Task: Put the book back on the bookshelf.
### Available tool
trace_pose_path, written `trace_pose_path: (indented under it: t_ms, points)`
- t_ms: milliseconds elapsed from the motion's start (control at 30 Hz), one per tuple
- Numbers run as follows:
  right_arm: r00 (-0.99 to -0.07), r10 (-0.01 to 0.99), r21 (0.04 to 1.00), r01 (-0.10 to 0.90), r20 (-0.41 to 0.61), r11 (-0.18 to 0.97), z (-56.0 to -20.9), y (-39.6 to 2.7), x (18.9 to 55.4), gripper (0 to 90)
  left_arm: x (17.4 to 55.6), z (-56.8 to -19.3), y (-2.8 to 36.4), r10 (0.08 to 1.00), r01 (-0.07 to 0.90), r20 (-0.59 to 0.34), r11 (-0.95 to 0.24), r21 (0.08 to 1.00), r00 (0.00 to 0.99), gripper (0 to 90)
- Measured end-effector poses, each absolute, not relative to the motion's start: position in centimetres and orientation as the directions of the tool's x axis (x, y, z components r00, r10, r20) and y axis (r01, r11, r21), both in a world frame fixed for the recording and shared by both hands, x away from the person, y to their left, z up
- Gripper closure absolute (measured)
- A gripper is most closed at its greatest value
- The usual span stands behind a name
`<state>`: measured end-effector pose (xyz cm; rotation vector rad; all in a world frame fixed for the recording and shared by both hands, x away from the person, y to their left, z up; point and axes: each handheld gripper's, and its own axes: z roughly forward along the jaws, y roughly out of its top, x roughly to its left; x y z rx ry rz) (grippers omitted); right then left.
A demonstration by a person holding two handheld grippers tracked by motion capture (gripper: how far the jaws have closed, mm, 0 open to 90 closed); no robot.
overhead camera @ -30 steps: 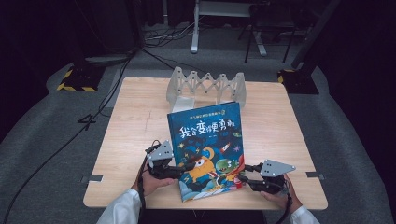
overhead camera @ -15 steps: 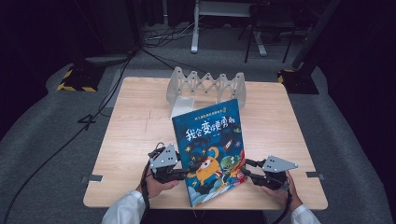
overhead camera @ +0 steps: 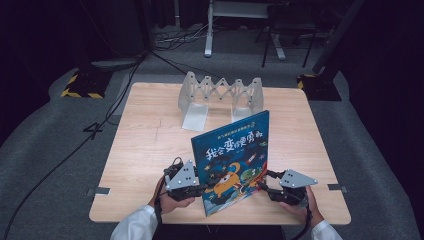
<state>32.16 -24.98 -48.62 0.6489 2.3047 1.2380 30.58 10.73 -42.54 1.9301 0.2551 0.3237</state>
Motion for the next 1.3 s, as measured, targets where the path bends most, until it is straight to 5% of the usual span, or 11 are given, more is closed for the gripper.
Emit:
trace_pose_path:
  t_ms: [267,600,767,1067,1300]
  points:
    - [-0.771,0.618,0.866,0.194,-0.156,0.461,-48.2,-25.7,31.7,46.6,30.2,-42.1,10.1,0.308,-0.006,0.132,-0.38,0.925,0.942,74.8]
    - [-0.826,0.563,0.909,0.221,-0.018,0.353,-45.6,-26.8,34.6,30.6,30.6,-42.1,10.0,0.288,-0.02,0.139,-0.382,0.924,0.948,75.1]
    - [-0.882,0.47,0.897,0.226,0.023,0.38,-45.4,-25.9,35.3,39.0,31.3,-42.2,10.0,0.297,-0.01,0.131,-0.376,0.926,0.946,74.3]
    - [-0.863,0.505,0.917,0.198,-0.004,0.346,-45.8,-26.7,33.4,57.6,31.3,-42.6,10.5,0.346,0.053,0.063,-0.317,0.947,0.936,70.1]
    - [-0.866,0.496,0.92,0.138,-0.068,0.367,-45.9,-27.2,31.4,62.7,30.5,-43.4,10.5,0.349,0.103,0.01,-0.305,0.947,0.937,70.6]
